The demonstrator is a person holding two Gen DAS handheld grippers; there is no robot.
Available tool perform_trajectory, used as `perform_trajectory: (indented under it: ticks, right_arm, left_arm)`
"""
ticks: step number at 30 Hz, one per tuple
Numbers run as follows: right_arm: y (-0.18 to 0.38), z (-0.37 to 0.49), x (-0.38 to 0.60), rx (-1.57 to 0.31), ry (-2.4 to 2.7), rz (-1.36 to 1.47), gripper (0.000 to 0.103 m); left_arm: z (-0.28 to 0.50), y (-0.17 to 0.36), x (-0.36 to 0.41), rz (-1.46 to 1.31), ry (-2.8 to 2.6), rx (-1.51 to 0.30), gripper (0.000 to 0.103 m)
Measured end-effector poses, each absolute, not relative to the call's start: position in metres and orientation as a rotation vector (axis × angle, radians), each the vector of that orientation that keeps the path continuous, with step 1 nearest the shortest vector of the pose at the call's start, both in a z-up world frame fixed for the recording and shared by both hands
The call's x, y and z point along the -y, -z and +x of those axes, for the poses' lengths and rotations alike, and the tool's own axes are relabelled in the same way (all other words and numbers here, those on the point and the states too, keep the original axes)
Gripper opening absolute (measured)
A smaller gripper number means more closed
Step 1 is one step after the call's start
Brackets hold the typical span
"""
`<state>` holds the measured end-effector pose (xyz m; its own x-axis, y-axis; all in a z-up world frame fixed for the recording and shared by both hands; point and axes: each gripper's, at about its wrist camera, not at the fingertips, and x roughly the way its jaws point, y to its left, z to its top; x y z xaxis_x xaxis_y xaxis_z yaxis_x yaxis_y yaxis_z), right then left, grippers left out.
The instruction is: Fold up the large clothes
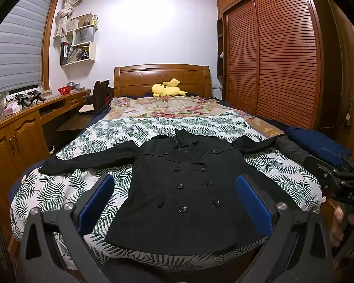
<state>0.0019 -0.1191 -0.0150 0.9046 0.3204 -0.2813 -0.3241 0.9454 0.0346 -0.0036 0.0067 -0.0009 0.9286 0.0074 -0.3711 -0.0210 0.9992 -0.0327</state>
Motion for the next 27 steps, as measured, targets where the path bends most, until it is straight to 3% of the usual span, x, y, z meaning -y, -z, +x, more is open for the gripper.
perform_trajectory:
  ticks: [27]
  right_arm:
    - [0.0089,0.0042,0.1175,-0.293,-0.331,-0.016,0.103]
  left_arm:
    - [-0.0032,-0.0012,-0.0094,-0.045,-0.014,-0.378,0.103]
